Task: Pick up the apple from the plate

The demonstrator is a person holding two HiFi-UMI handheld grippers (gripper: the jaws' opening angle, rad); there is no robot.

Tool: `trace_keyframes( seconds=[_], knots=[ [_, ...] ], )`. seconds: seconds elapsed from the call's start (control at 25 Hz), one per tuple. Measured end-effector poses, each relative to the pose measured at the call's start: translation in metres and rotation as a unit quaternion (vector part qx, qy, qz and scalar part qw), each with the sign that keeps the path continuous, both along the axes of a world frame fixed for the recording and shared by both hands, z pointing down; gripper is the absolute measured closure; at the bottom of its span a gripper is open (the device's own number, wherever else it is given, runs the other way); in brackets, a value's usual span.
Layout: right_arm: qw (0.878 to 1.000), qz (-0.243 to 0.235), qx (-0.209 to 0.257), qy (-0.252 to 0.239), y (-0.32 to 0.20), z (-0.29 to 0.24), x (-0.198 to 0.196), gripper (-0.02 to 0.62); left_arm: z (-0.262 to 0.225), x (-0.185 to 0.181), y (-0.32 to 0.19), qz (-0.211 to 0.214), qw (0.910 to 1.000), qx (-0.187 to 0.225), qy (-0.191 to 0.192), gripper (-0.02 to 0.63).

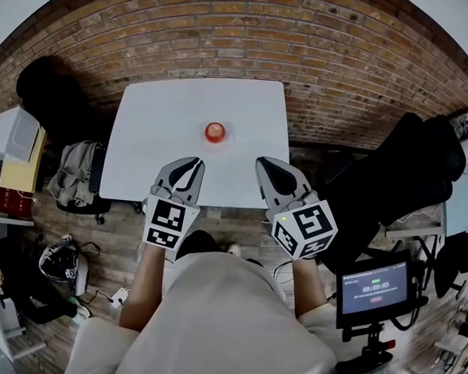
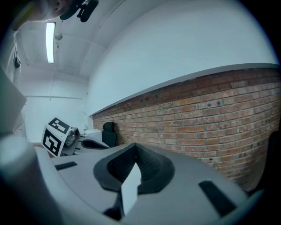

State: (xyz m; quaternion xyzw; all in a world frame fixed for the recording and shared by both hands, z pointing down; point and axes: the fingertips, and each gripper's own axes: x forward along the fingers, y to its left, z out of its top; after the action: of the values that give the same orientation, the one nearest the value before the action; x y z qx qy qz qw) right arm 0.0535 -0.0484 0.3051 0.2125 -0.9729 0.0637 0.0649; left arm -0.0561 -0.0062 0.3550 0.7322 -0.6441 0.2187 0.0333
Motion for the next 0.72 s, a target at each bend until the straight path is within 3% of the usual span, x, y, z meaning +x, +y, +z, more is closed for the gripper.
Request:
trace_keyframes(
  seconds=[0.44, 0.72],
  knots=[
    [1.0, -0.004, -0.011, 0.012, -0.016, 0.015, -0.006, 0.594, 0.016, -0.004, -0.018, 0.01, 0.9998, -0.014, 0.006, 0.597],
    [0.999, 0.01, -0.024, 0.021, -0.044, 0.021, -0.019, 0.594, 0.023, -0.021, -0.055, 0.025, 0.9992, -0.023, 0.019, 0.595]
  ],
)
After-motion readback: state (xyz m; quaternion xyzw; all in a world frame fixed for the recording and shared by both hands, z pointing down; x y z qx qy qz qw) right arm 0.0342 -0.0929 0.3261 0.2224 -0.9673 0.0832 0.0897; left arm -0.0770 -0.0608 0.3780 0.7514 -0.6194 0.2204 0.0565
